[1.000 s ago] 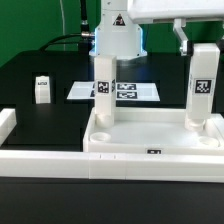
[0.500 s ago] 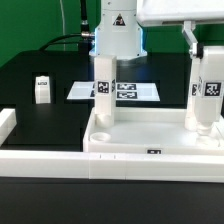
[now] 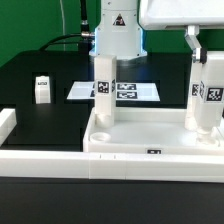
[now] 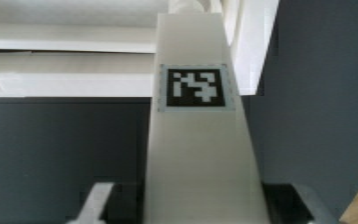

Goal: Assemble desk

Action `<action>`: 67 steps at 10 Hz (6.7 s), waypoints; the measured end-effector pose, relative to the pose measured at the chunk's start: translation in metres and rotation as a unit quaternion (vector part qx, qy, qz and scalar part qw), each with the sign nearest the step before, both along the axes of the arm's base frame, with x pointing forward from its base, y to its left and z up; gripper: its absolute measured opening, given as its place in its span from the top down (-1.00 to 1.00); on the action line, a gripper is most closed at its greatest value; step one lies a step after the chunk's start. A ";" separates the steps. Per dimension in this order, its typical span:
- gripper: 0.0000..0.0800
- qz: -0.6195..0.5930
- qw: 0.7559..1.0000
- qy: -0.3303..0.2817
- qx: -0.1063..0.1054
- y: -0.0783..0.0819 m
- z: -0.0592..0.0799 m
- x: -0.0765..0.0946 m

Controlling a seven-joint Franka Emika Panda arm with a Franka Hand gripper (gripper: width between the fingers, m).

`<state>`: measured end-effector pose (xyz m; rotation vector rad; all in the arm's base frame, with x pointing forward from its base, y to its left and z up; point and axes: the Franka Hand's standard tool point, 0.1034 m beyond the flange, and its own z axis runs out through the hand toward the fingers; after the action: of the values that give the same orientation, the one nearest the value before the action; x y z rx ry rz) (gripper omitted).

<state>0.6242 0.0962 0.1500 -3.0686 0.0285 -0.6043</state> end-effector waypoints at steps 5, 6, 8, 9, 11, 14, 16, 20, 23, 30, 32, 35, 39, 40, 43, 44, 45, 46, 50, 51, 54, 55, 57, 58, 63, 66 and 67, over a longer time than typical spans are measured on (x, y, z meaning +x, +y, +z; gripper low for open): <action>0.27 0.005 1.000 0.001 -0.003 0.003 -0.001 0.007; 0.27 0.005 1.000 0.002 -0.003 0.003 -0.003 0.006; 0.27 0.006 1.000 0.007 -0.004 0.006 -0.009 0.004; 0.27 0.006 1.000 0.007 -0.004 0.005 -0.010 0.004; 0.27 0.006 1.000 0.009 -0.005 0.005 -0.012 0.003; 0.27 0.007 1.000 0.008 -0.006 0.005 -0.015 0.003; 0.27 0.008 1.000 0.002 -0.007 0.006 -0.016 0.004; 0.27 0.009 1.000 -0.014 -0.007 0.008 -0.017 0.007; 0.25 0.009 1.000 -0.022 -0.007 0.008 -0.016 0.008; -0.62 0.010 1.000 -0.021 -0.008 0.008 -0.014 0.008; -0.62 0.013 1.000 -0.019 -0.005 0.005 0.000 0.009; -0.62 0.011 1.000 -0.012 -0.002 0.004 0.009 0.010; -0.62 0.009 0.999 0.045 -0.004 0.002 -0.001 0.002; -0.62 0.007 0.996 0.087 -0.004 0.001 -0.002 0.001; -0.62 0.005 0.986 0.168 -0.007 0.000 -0.005 0.001; -0.62 0.004 0.979 0.204 -0.009 0.000 -0.006 0.000; -0.62 0.001 0.972 0.235 -0.013 0.001 -0.009 0.000; -0.62 0.004 0.973 0.232 -0.015 0.005 -0.013 0.005; -0.62 -0.004 0.973 0.230 -0.014 0.011 -0.021 0.008; -0.62 -0.009 0.973 0.229 -0.014 0.015 -0.023 0.009; 0.02 -0.010 0.973 0.229 -0.014 0.014 -0.023 0.011; 0.02 -0.011 0.973 0.229 -0.014 0.013 -0.023 0.011; 0.28 -0.011 0.973 0.228 -0.014 0.013 -0.023 0.011; 0.28 -0.011 0.973 0.228 -0.014 0.013 -0.023 0.011; 0.28 -0.136 0.968 0.209 0.015 0.003 -0.023 0.008; 0.28 -0.268 0.945 0.180 0.047 0.001 -0.024 0.009; 0.28 -0.303 0.935 0.175 0.055 0.002 -0.025 0.009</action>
Offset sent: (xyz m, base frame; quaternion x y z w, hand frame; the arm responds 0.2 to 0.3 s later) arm 0.0098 0.0046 0.0014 -0.0023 -0.0101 -0.0331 0.9994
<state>0.6332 0.0978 0.1247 -2.9783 0.9980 -0.0319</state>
